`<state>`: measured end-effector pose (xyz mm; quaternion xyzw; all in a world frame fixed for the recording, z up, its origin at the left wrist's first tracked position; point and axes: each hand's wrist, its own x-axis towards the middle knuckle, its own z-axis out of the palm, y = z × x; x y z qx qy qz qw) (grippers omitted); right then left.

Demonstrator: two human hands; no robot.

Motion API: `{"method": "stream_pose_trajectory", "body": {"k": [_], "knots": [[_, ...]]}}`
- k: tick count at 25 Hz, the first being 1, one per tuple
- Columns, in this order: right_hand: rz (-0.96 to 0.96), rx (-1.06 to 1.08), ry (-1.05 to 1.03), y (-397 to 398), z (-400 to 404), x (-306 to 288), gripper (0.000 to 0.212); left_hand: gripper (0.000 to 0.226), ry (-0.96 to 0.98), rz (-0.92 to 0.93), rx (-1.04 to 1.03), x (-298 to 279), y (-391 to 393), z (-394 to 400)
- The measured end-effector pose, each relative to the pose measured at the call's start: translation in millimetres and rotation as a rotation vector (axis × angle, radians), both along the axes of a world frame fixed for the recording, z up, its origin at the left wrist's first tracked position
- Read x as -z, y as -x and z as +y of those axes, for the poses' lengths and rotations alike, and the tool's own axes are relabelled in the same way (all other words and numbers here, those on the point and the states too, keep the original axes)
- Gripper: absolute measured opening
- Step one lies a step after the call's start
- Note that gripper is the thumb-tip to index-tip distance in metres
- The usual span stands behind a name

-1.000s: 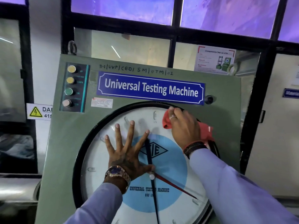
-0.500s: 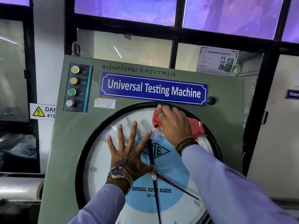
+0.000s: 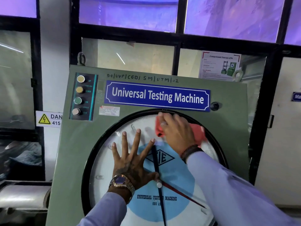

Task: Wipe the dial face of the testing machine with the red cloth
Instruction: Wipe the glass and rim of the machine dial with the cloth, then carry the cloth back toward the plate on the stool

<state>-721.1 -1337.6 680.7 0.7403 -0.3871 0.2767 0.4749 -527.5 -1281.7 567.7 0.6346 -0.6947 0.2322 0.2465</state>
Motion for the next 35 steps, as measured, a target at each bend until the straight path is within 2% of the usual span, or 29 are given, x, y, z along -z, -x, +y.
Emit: {"method": "stream_pose_trajectory", "body": {"k": [2,4,6,7,9,10,12,14,16,20,22,24,27,30,35], "knots": [[-0.151,0.148,-0.017,24,8,12,0.048,0.109,0.002,-0.015,0.066,-2,-19,11],[-0.399,0.17,-0.174,19,23,18,0.035,0.093,-0.001,0.005,0.138,-10,-34,29],[-0.89,-0.132,-0.311,-5,40,13,0.012,0.081,0.09,0.121,0.207,-27,-42,53],[-1.194,-0.299,-0.344,-15,46,7,0.008,0.077,0.152,0.184,0.221,-35,-45,62],[-1.844,-0.693,-0.491,-26,64,-3,0.017,0.077,0.241,0.291,0.209,-52,-57,81],[-2.076,-0.972,-0.678,-30,76,-3,0.026,0.078,0.265,0.356,0.197,-58,-66,92],[-2.205,-1.438,-1.125,-46,103,11,0.053,0.08,0.292,0.422,0.146,-62,-90,116],[-2.197,-1.63,-1.37,-77,128,37,0.082,0.081,0.295,0.402,0.088,-62,-115,140],[-2.154,-1.777,-1.531,-112,148,56,0.098,0.08,0.301,0.379,0.031,-60,-135,162],[-1.999,-2.018,-1.811,-186,177,76,0.096,0.078,0.355,0.331,-0.164,-49,-184,216],[-1.855,-2.111,-1.937,-222,194,87,0.088,0.077,0.378,0.245,-0.292,-36,-211,253],[-1.715,-2.126,-2.131,-257,216,102,0.084,0.078,0.351,0.155,-0.439,-21,-231,294],[-1.6,-2.081,-2.425,-311,265,135,0.097,0.076,0.252,0.043,-0.66,14,-263,372],[-1.458,-1.996,-2.728,-360,329,179,0.091,0.071,0.158,-0.059,-0.87,66,-291,462],[-1.153,-1.753,-3.141,-420,430,254,0.085,0.074,0.05,-0.064,-1.144,159,-301,594]]}}
